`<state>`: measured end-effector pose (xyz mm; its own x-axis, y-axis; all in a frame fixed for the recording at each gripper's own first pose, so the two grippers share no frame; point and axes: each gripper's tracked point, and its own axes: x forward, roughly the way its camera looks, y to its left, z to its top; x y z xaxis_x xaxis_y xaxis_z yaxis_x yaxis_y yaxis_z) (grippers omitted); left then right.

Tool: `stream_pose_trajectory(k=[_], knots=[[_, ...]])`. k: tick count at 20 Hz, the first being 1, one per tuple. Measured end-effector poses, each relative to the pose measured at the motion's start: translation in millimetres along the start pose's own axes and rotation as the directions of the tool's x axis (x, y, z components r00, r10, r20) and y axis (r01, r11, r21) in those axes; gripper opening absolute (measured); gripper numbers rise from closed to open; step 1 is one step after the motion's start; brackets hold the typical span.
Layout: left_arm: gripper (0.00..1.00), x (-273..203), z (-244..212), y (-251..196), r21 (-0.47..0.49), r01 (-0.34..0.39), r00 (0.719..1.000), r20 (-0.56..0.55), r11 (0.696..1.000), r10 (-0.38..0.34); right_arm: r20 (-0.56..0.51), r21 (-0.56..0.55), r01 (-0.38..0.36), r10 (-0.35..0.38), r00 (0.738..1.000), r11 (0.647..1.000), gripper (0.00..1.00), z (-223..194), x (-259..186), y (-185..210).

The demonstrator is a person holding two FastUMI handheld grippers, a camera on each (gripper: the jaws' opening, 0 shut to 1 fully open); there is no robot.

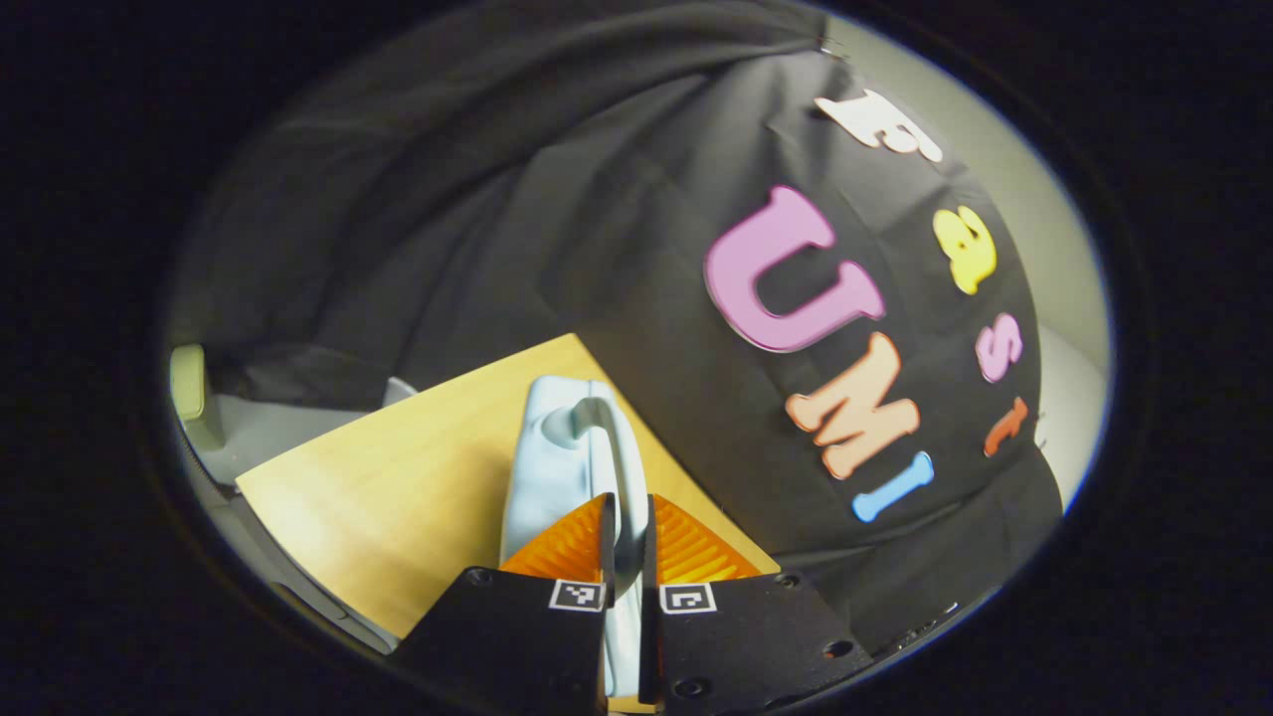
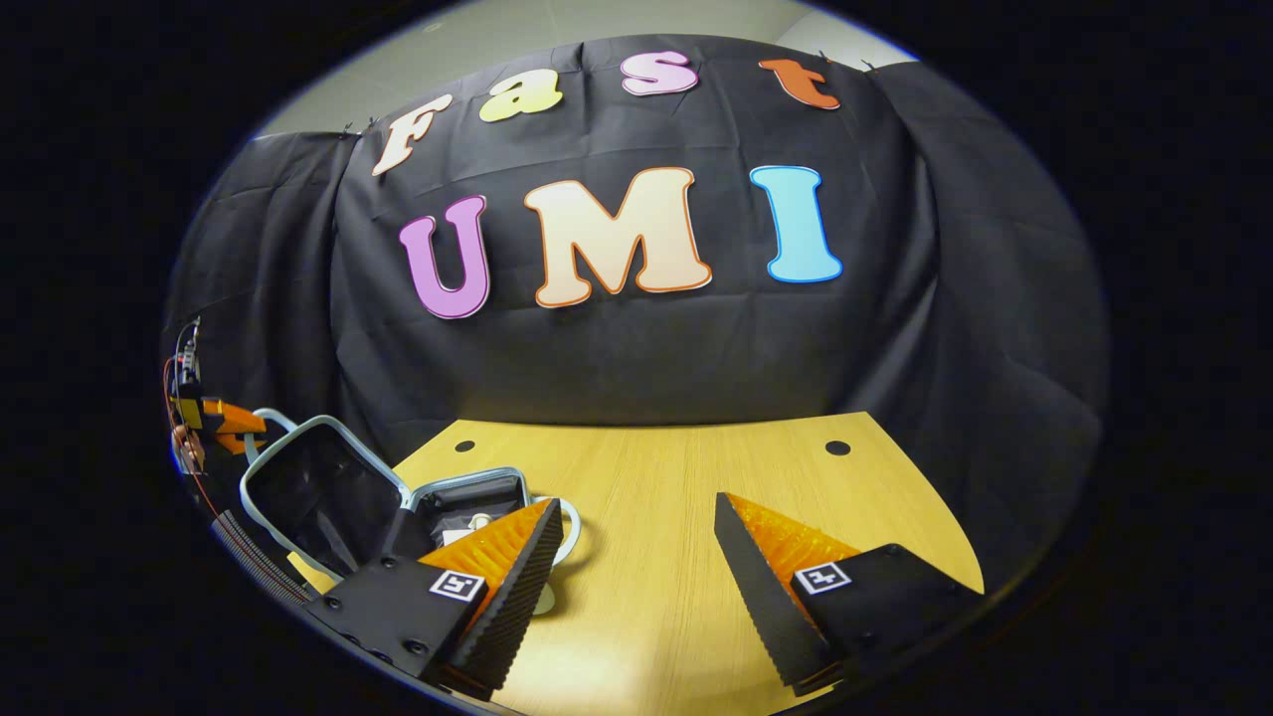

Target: First open the suitcase, pack the skin care products into it, and then close the suitcase.

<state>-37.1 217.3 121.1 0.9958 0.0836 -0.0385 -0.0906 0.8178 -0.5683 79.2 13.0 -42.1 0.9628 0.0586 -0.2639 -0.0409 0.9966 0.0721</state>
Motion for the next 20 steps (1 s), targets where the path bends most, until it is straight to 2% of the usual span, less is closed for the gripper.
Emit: stream_pose_trajectory(k=[2,3,6,9,12,15,17,18,19,20], knots=[[0.06,24,-21,-48,0.068,0.066,0.997,-0.045,0.996,-0.063,0.012,-0.007,0.021,-0.021,1.0,1.0,0.97,3,-4,-16],[0.06,37,-34,-66,0.11,0.087,0.994,-0.071,0.99,-0.079,0.016,-0.007,0.032,-0.032,0.999,0.999,0.94,5,-6,-23],[0.06,78,-81,-114,0.227,0.154,0.981,-0.15,0.962,-0.122,0.02,0.009,0.076,-0.077,0.997,0.997,0.97,7,-20,-49],[0.06,121,-129,-141,0.278,0.199,0.964,-0.226,0.94,-0.138,0.02,0.036,0.139,-0.139,0.99,0.99,0.97,4,-37,-84],[0.06,153,-181,-151,0.272,0.226,0.935,-0.329,0.935,-0.131,0.009,0.051,0.214,-0.215,0.977,0.976,0.97,-2,-52,-117],[0.06,187,-235,-140,0.281,0.229,0.904,-0.418,0.932,-0.096,-0.01,0.072,0.269,-0.269,0.963,0.961,0.97,-10,-64,-138],[0.1,205,-268,-128,0.329,0.203,0.879,-0.476,0.922,-0.024,-0.02,0.082,0.294,-0.293,0.956,0.952,0.97,-15,-69,-147],[0.06,213,-284,-124,0.359,0.183,0.865,-0.501,0.915,0.024,-0.024,0.088,0.306,-0.305,0.952,0.948,0.97,-16,-69,-150],[0.1,220,-299,-113,0.396,0.157,0.845,-0.528,0.905,0.084,-0.031,0.093,0.314,-0.313,0.949,0.945,0.97,-19,-71,-152],[0.06,224,-309,-104,0.435,0.138,0.825,-0.547,0.89,0.14,-0.037,0.096,0.324,-0.321,0.946,0.941,0.97,-22,-72,-154]])
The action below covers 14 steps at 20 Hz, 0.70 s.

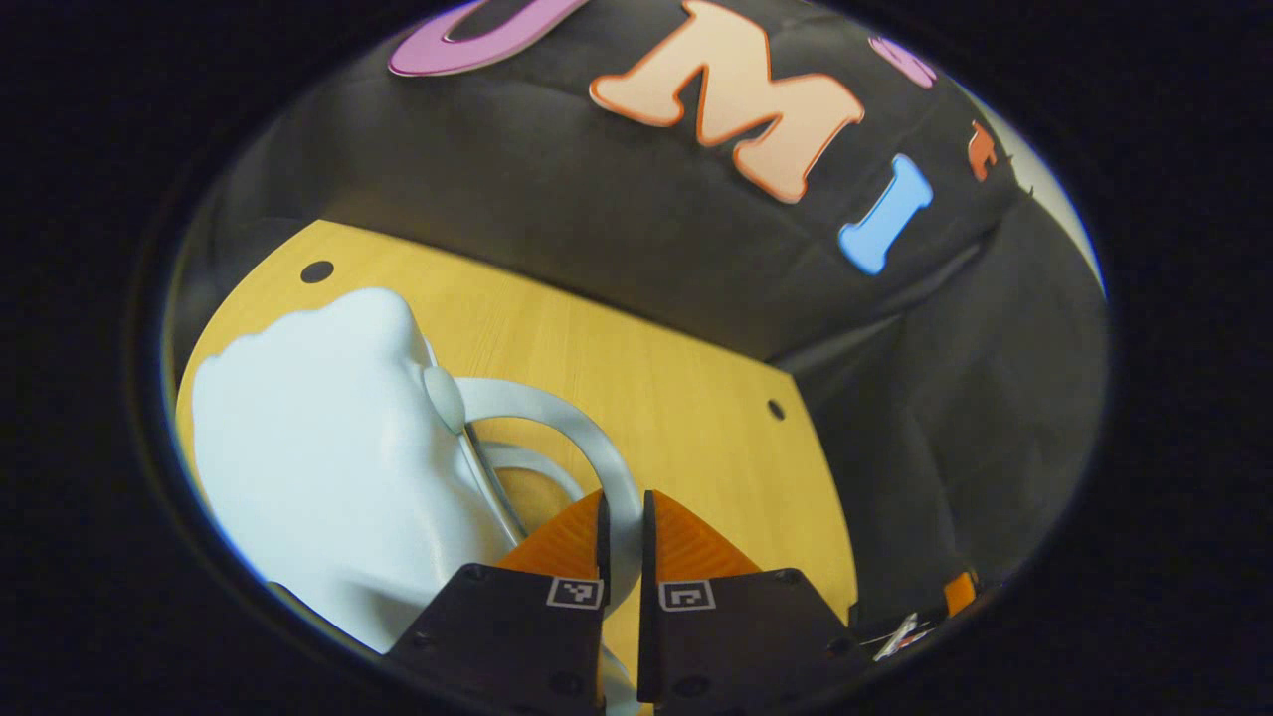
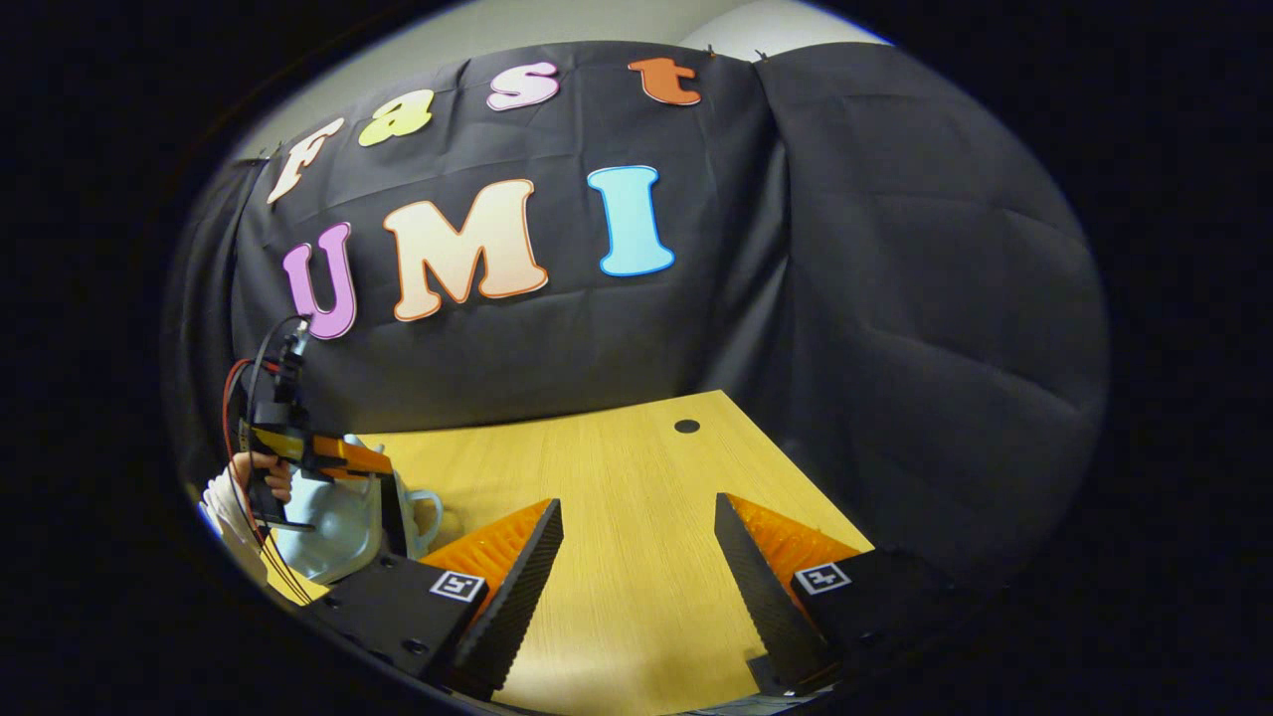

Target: First open the suitcase, pack the skin care products into it, and then close the suitcase.

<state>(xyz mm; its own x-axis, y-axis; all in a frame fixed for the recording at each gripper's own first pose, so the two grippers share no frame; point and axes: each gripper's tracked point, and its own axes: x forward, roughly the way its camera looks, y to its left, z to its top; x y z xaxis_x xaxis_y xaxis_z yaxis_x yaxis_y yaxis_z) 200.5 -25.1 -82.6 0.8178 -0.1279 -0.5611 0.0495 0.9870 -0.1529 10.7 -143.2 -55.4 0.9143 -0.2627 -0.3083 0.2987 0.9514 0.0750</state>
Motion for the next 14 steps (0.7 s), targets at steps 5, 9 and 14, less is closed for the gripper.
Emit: stream_pose_trajectory(k=[5,9,14], knots=[[0.06,45,-29,20,0.113,-0.131,0.978,-0.149,0.985,0.147,-0.026,0.019,0.039,-0.038,0.999,0.999,0.97,-15,-8,-17],[0.1,48,-37,23,0.181,-0.179,0.954,-0.208,0.967,0.216,-0.026,0.041,0.046,-0.045,0.999,0.998,0.97,-18,-13,-25],[0.67,5,-21,8,0.146,-0.127,0.976,-0.16,0.981,0.15,0.007,0.057,0.024,-0.025,1.0,0.998,0.97,-7,-20,-28]])
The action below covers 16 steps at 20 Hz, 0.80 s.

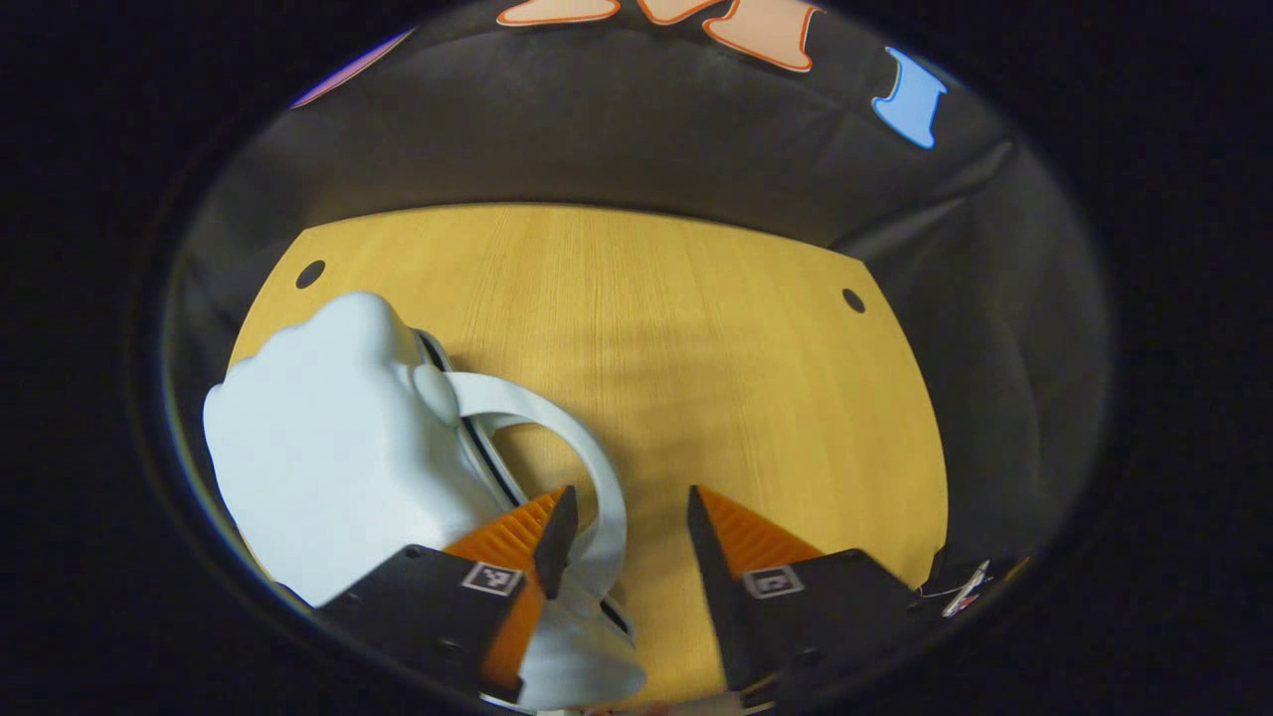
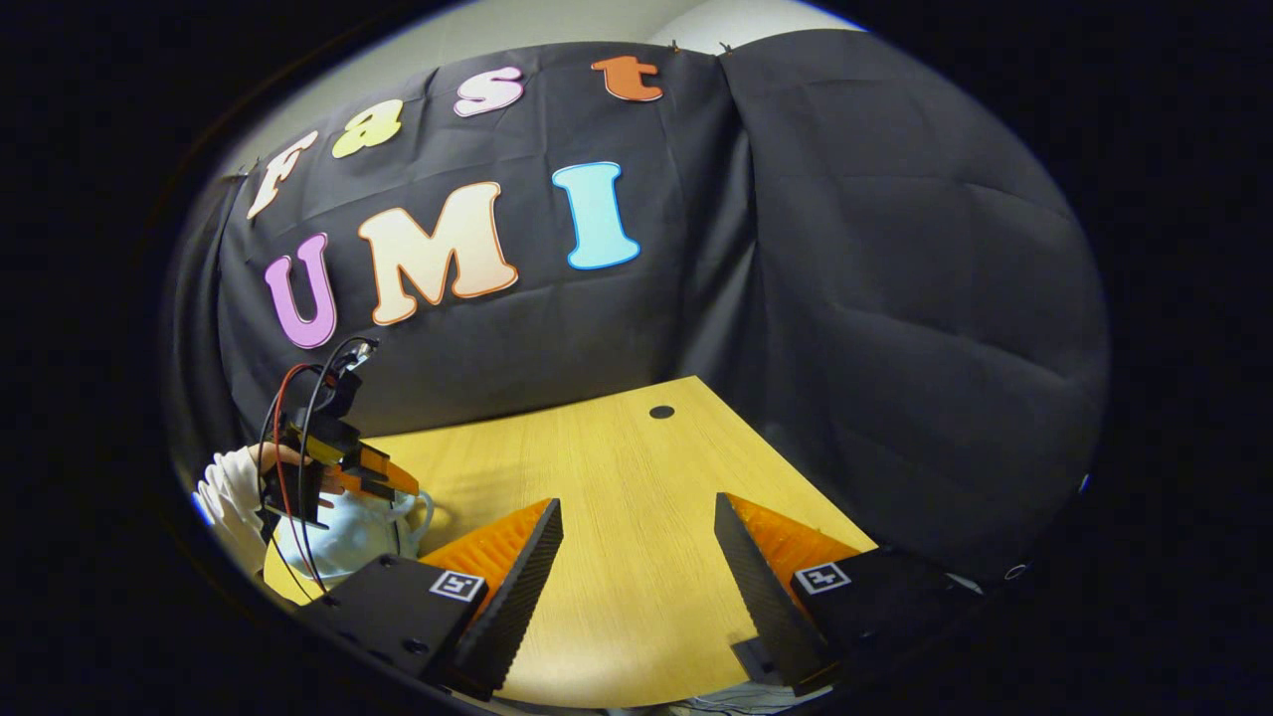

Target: First open the suitcase, pack the skin care products into it, and then close the suitcase.

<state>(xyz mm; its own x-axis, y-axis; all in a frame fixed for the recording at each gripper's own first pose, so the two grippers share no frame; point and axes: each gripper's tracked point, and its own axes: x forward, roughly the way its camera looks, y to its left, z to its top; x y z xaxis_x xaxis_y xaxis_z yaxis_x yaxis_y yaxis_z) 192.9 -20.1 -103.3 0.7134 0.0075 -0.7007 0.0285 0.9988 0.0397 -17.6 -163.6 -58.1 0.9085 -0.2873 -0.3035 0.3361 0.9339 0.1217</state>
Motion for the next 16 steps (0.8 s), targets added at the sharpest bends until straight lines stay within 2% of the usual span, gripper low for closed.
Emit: stream_pose_trajectory(k=[1,2,4,6,9,10,11,13,16], knots=[[0.89,-14,5,1,0.004,-0.007,1.0,0.029,1.0,0.007,0.013,0.005,-0.01,0.01,1.0,1.0,0.95,5,0,2],[0.96,-27,10,0,0.019,-0.015,0.998,0.068,1.0,0.014,0.029,0.005,-0.02,0.02,0.999,1.0,0.97,10,0,4],[0.96,-60,27,-5,0.049,-0.044,0.982,0.185,0.998,0.034,0.061,-0.016,-0.035,0.036,0.997,0.999,0.94,20,-1,8],[0.96,-104,40,-12,0.098,-0.072,0.948,0.317,0.993,0.037,0.087,-0.043,-0.065,0.069,0.994,0.997,0.97,29,1,20],[0.92,-168,54,-33,0.153,-0.1,0.855,0.519,0.983,0.006,0.134,-0.053,-0.142,0.148,0.98,0.988,0.98,46,-2,51],[0.95,-188,52,-41,0.157,-0.1,0.825,0.565,0.982,-0.007,0.149,-0.053,-0.169,0.175,0.973,0.984,0.98,50,-3,63],[0.92,-201,47,-46,0.15,-0.098,0.798,0.603,0.984,-0.012,0.16,-0.052,-0.194,0.2,0.967,0.98,0.98,54,-3,72],[0.95,-221,39,-50,0.135,-0.087,0.744,0.668,0.987,-0.026,0.185,-0.048,-0.241,0.245,0.952,0.969,0.98,60,-6,88],[0.95,-236,24,-52,0.092,-0.086,0.709,0.705,0.992,-0.004,0.217,-0.056,-0.279,0.284,0.934,0.959,1.0,64,-12,104]])
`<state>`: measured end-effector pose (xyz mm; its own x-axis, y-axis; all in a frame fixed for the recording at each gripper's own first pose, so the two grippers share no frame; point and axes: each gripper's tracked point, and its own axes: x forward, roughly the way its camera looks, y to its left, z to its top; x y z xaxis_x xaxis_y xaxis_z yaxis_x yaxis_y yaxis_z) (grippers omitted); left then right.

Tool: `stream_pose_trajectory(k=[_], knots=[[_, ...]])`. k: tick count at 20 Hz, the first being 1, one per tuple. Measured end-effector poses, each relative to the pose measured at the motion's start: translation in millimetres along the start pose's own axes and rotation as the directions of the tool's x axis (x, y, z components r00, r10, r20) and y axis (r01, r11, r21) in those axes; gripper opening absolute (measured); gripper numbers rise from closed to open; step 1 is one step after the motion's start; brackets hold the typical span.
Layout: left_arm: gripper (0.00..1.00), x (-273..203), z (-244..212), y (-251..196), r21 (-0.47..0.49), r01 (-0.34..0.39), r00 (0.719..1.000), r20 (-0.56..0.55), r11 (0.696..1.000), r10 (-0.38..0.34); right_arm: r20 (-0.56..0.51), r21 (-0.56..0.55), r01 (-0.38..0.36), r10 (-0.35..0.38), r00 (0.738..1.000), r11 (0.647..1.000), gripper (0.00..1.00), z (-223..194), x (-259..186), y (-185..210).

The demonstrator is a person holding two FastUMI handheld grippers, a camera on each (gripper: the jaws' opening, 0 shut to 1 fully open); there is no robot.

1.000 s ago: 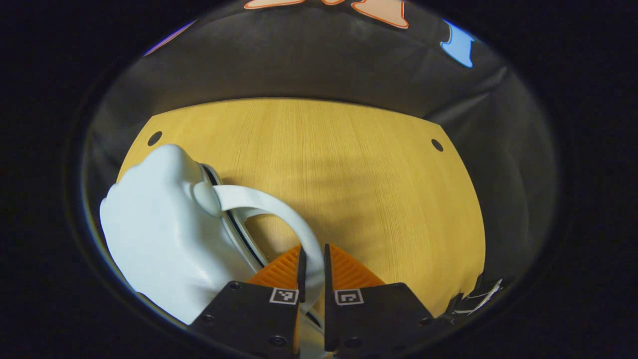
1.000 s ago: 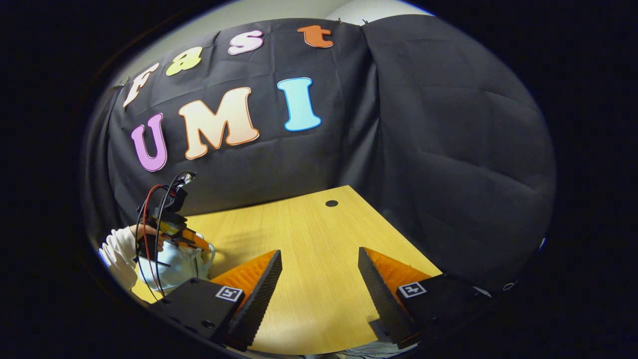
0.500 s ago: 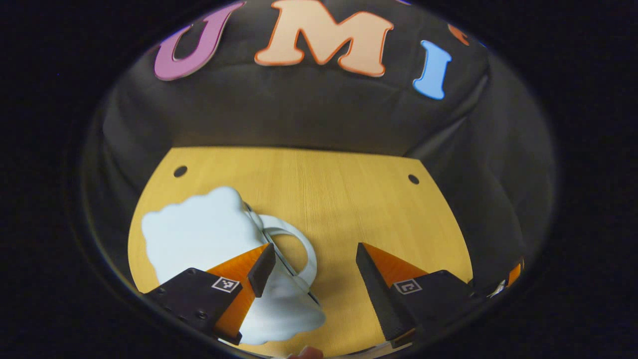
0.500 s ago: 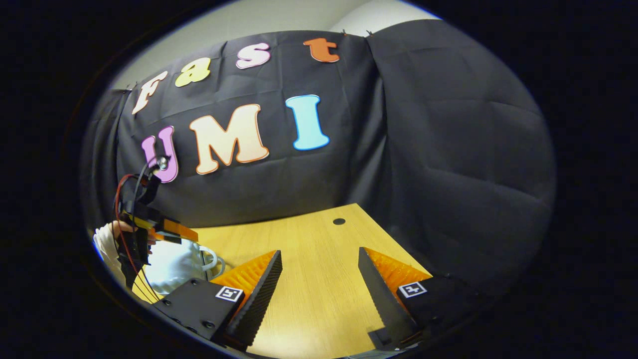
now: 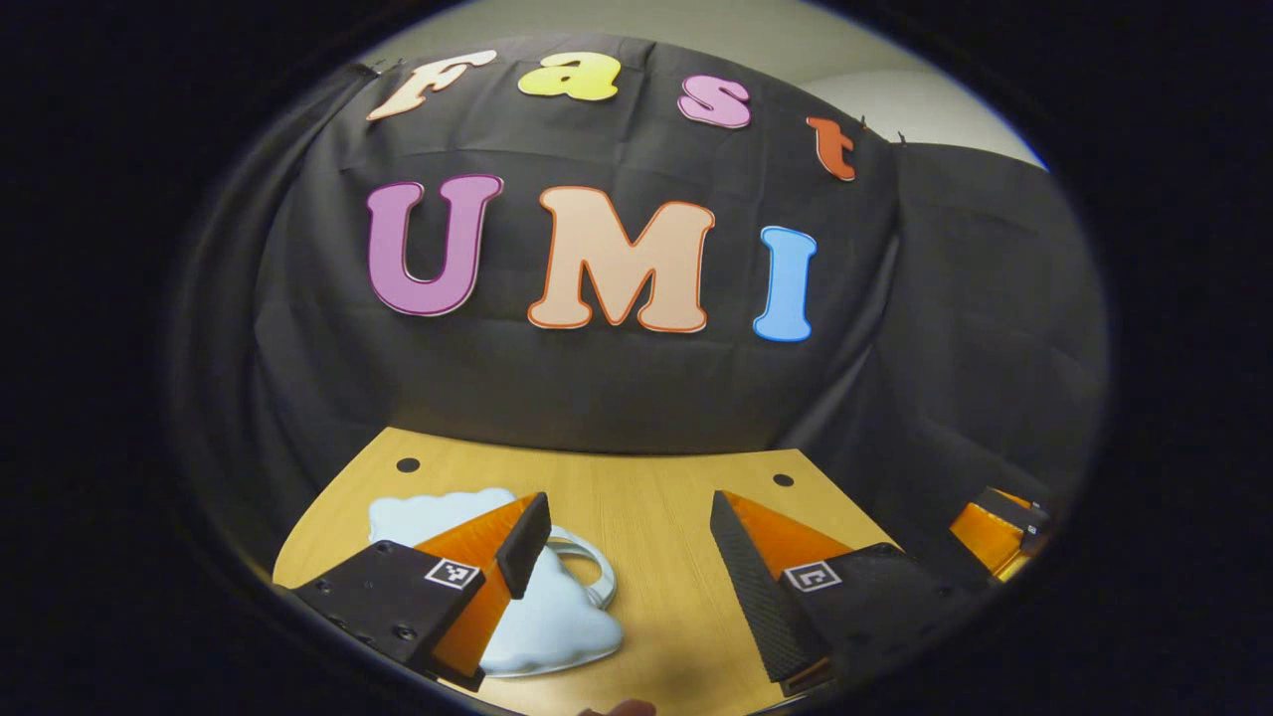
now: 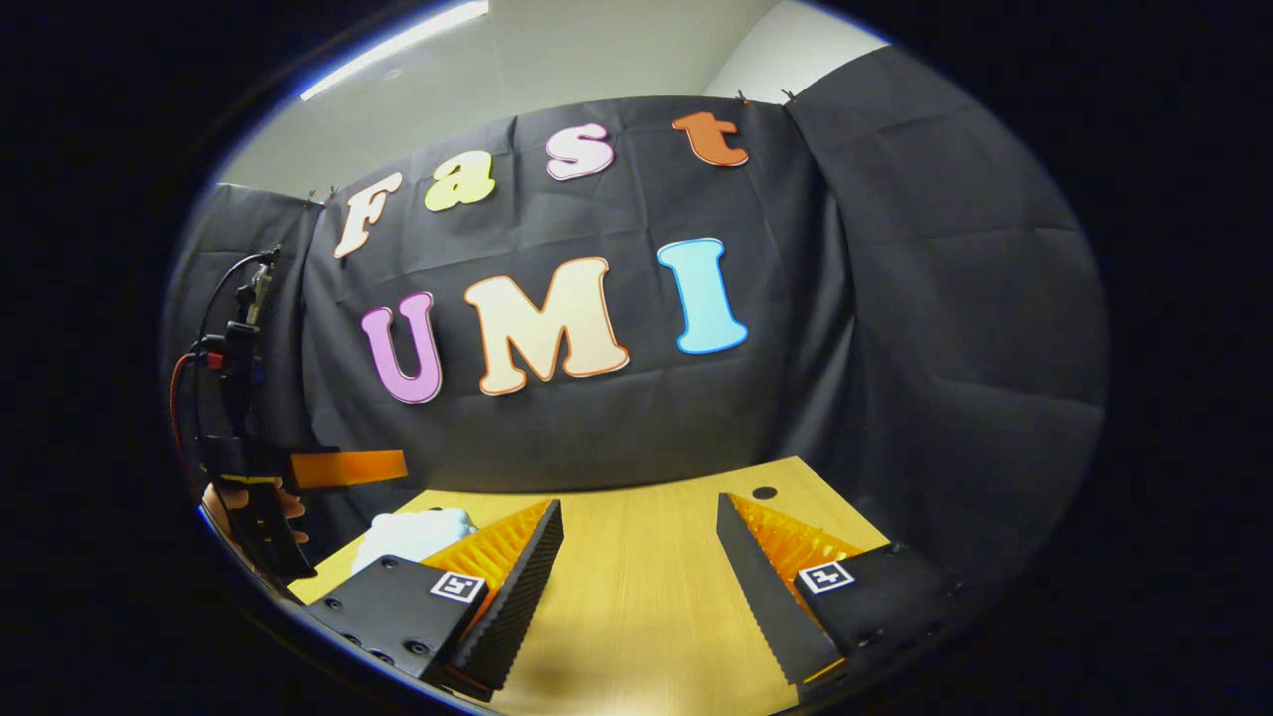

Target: First open the suitcase, pack the skin care products into it, and then close the suitcase.

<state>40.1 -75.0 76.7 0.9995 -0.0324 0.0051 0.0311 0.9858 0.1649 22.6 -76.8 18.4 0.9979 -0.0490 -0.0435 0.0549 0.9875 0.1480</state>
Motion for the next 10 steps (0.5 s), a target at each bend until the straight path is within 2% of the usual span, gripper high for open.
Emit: stream_pose_trajectory(k=[2,3,4,7,8,9,10], knots=[[0.95,-14,5,-2,-0.039,-0.023,0.998,0.055,0.999,0.025,0.012,-0.008,-0.014,0.014,1.0,1.0,0.98,2,-1,8],[0.92,-17,7,-3,-0.058,-0.036,0.997,0.072,0.998,0.04,0.014,-0.012,-0.024,0.024,1.0,1.0,0.98,3,-2,12],[0.94,-15,8,-1,-0.065,-0.049,0.995,0.082,0.997,0.054,0.015,-0.015,-0.029,0.029,0.999,0.999,0.98,3,-3,15],[0.95,-16,5,3,-0.041,-0.076,0.994,0.071,0.996,0.079,0.03,-0.028,-0.037,0.038,0.999,0.999,0.98,8,-9,19],[0.91,-17,4,6,-0.039,-0.083,0.994,0.073,0.996,0.086,0.033,-0.032,-0.037,0.038,0.999,0.999,0.98,9,-10,19],[0.95,-18,4,7,-0.044,-0.082,0.994,0.068,0.996,0.084,0.034,-0.035,-0.037,0.038,0.999,0.999,0.98,10,-11,18],[0.92,-17,3,4,-0.053,-0.07,0.996,0.06,0.996,0.073,0.032,-0.036,-0.034,0.035,0.999,0.999,0.98,9,-12,16]])
